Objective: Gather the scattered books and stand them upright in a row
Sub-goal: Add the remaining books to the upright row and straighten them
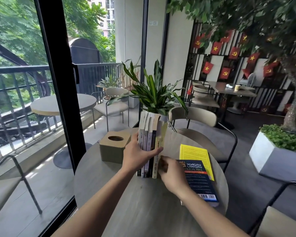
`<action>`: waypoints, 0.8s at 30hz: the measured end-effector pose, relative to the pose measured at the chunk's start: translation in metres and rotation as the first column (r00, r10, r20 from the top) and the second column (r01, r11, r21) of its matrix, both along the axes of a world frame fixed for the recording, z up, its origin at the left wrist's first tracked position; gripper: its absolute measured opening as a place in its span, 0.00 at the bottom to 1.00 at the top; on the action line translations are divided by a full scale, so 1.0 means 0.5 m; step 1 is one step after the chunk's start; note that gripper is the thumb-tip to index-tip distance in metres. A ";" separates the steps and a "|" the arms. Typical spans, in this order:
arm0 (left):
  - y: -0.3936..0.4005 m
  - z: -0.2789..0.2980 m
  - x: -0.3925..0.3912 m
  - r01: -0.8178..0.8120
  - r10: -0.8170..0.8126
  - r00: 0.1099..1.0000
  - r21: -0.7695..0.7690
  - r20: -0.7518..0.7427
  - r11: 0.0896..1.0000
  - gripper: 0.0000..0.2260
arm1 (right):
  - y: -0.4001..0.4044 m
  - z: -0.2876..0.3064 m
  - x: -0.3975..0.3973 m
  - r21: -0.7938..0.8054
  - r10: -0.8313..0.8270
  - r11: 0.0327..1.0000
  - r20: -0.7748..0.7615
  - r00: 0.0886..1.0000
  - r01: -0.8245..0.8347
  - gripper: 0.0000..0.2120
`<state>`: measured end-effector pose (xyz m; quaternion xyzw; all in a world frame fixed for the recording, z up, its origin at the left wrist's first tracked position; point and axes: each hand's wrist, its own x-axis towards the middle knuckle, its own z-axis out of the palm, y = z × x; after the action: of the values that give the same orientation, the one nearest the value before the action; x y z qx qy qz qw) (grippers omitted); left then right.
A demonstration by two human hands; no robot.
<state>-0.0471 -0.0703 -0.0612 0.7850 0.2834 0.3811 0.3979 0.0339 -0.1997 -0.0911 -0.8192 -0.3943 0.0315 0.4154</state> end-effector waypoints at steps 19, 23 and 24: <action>-0.064 -0.126 -0.006 -0.148 0.148 0.989 -0.038 -0.010 0.988 0.42 | -0.004 0.074 0.044 0.020 0.195 0.981 -0.123 0.973 -0.194 0.31; -0.063 -0.129 -0.005 -0.146 0.146 0.989 -0.033 -0.006 0.989 0.40 | -0.057 0.069 0.083 -0.257 -0.102 0.954 0.203 0.974 0.153 0.23; -0.064 -0.129 -0.005 -0.143 0.143 0.990 -0.033 -0.002 0.989 0.40 | -0.073 0.068 0.092 -0.345 -0.153 0.909 0.244 0.958 0.233 0.23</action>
<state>-0.0498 -0.1021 -0.1257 0.7558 0.3452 0.4040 0.3827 0.0800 -0.2361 -0.0571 -0.9165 -0.3398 -0.0234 0.2100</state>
